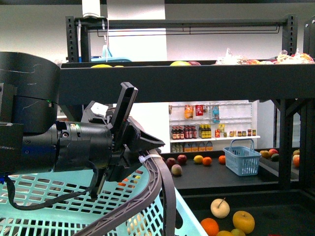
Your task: Pick lemon from shelf
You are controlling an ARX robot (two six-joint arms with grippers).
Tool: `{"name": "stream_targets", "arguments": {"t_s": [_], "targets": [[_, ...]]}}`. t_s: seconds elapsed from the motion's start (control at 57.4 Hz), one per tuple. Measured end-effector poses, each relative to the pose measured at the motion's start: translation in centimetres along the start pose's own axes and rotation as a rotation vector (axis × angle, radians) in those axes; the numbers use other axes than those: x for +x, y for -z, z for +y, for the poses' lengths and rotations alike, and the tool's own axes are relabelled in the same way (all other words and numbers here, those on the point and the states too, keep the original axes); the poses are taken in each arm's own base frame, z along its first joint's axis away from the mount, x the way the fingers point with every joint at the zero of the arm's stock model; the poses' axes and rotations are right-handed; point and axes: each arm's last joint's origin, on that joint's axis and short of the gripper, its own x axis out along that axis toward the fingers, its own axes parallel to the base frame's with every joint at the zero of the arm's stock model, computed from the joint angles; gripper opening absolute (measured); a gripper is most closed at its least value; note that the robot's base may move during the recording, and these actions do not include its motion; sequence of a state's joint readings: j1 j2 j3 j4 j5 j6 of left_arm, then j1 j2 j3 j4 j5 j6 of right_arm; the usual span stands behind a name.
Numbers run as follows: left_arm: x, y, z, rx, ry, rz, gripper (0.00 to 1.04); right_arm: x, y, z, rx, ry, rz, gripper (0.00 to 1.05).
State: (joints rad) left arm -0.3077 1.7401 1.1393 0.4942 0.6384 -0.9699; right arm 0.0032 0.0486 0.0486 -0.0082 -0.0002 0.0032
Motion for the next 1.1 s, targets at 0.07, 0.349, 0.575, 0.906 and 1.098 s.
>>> {"name": "stream_targets", "arguments": {"t_s": [0.07,0.349,0.575,0.906,1.098], "targets": [[0.0,0.0,0.0,0.0,0.0,0.0,0.11,-0.04,0.43,0.0,0.0,0.0,-0.008,0.03],[0.0,0.0,0.0,0.0,0.0,0.0,0.11,-0.07,0.78,-0.01,0.0,0.001,-0.014,0.03],[0.0,0.0,0.0,0.0,0.0,0.0,0.11,-0.07,0.78,-0.01,-0.001,0.001,-0.014,0.29],[0.0,0.0,0.0,0.0,0.0,0.0,0.1,-0.07,0.78,-0.01,-0.001,0.001,-0.014,0.85],[0.1,-0.42,-0.06,-0.034,-0.026,-0.134,0.1,-0.07,0.78,-0.01,-0.001,0.001,-0.014,0.97]]}}
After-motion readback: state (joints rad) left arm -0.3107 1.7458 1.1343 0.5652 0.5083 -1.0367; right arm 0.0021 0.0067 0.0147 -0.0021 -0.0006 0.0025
